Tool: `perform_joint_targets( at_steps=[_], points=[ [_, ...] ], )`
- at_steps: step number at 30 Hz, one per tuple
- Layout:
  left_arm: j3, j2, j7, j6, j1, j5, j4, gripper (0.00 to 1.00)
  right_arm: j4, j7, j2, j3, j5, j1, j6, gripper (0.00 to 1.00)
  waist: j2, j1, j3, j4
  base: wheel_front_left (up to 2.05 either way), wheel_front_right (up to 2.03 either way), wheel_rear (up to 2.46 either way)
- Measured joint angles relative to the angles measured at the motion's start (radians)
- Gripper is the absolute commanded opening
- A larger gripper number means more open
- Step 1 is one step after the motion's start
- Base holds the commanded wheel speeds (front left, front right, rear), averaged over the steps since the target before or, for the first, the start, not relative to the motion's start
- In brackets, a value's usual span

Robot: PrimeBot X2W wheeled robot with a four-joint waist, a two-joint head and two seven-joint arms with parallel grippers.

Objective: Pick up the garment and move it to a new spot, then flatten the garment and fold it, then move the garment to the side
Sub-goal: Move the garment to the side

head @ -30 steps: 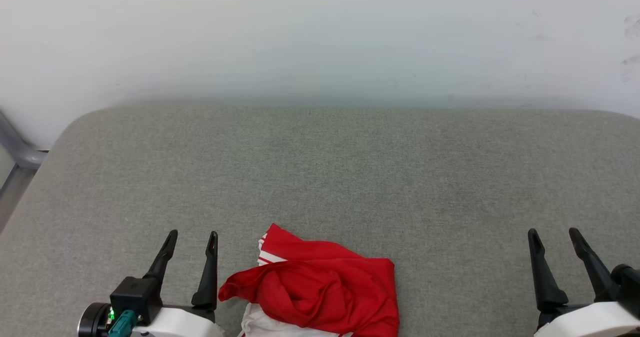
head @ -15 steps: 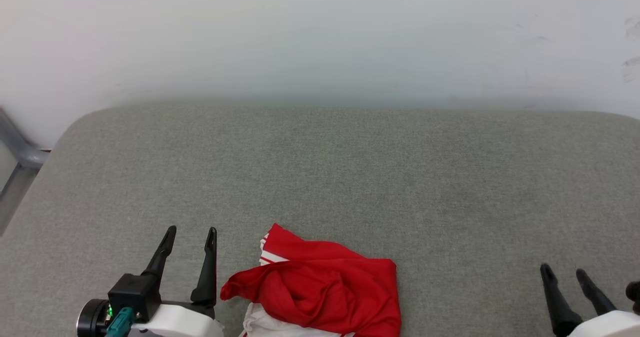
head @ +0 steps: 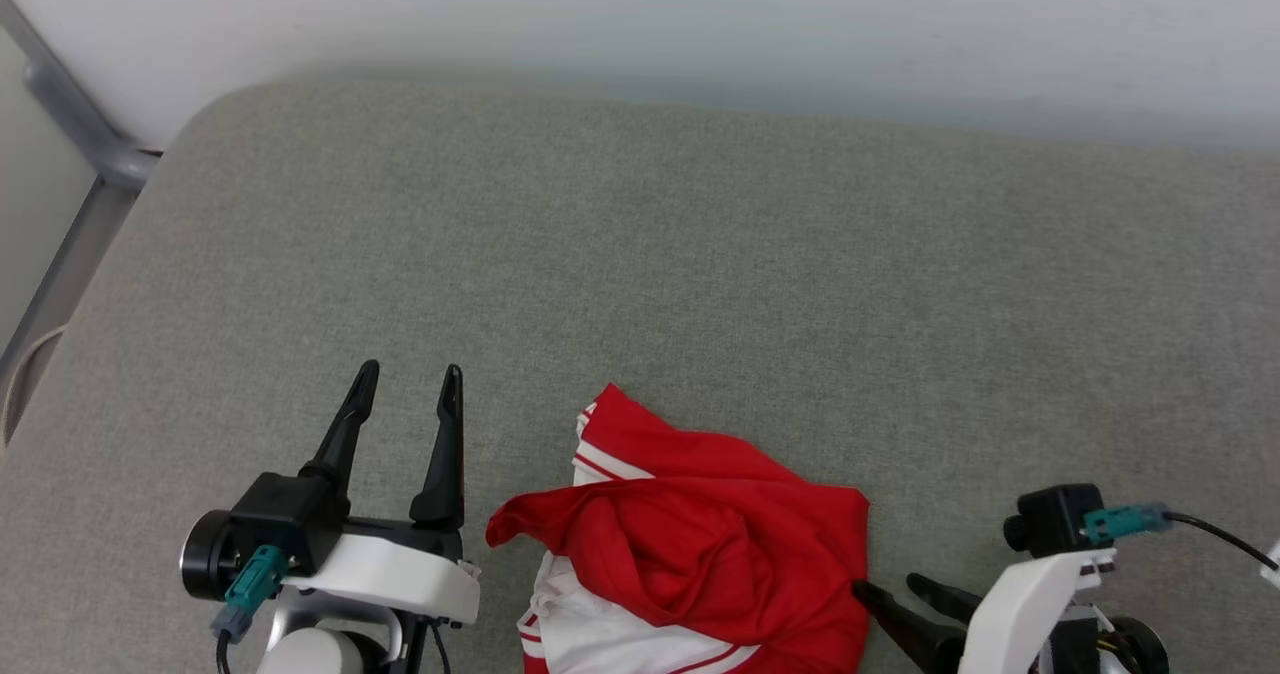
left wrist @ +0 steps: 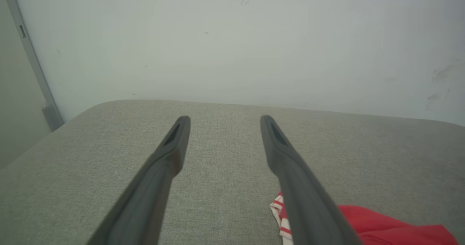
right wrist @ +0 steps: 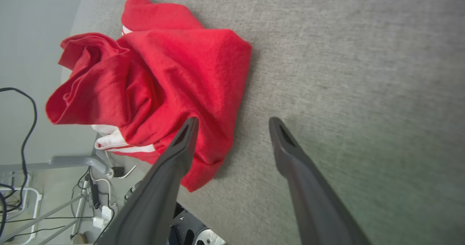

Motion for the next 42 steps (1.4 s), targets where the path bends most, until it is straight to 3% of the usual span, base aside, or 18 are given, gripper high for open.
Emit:
perform_joint_targets(
  at_steps=[5,13,14,15,16,20,28,37,42],
  points=[
    [0.012,-0.025,0.000,-0.020,-0.029,0.014,-0.003,1.00,0.073,-0.002,-0.026,0.087,0.013,-0.067,0.000,1.00,0.0000,0.0001,0.058,0.032,0.00,0.00,0.00],
    [0.039,-0.064,-0.001,-0.059,-0.063,0.036,0.013,1.00,0.173,0.016,-0.025,0.127,0.049,-0.111,0.002,1.00,0.0000,0.0000,0.118,0.082,0.00,0.00,0.00],
    [0.045,-0.068,-0.001,-0.065,-0.063,0.039,0.017,1.00,0.178,0.014,-0.025,0.131,0.049,-0.115,0.003,0.44,0.0000,0.0000,0.120,0.087,0.00,0.00,0.00],
    [0.049,-0.072,-0.001,-0.067,-0.063,0.043,0.020,1.00,0.184,0.009,-0.025,0.136,0.050,-0.119,0.003,0.08,0.0000,0.0001,0.120,0.091,0.00,0.00,0.00],
    [0.054,-0.077,-0.002,-0.070,-0.063,0.044,0.024,1.00,0.186,0.005,-0.024,0.145,0.054,-0.121,0.002,0.00,0.0000,0.0000,0.118,0.092,0.00,0.00,0.00],
    [0.075,-0.086,-0.002,-0.080,-0.054,0.055,0.033,1.00,0.166,-0.040,-0.035,0.191,0.051,-0.135,0.001,0.00,0.0000,0.0000,0.096,0.089,0.00,0.00,0.00],
    [0.099,-0.091,-0.003,-0.096,-0.025,0.082,0.029,1.00,0.011,-0.088,-0.157,0.271,-0.058,-0.196,0.000,0.00,0.0000,0.0000,0.038,0.027,0.00,0.00,0.00],
    [0.112,-0.092,-0.003,-0.107,-0.009,0.099,0.012,1.00,-0.176,-0.034,-0.299,0.277,-0.143,-0.210,0.000,0.00,0.0000,0.0000,0.007,-0.125,0.00,0.00,0.00],
    [0.115,-0.086,-0.003,-0.112,-0.006,0.109,0.000,1.00,-0.243,0.007,-0.326,0.225,-0.151,-0.193,0.000,0.00,0.0000,0.0000,0.008,-0.243,0.00,0.00,0.00]
  ],
)
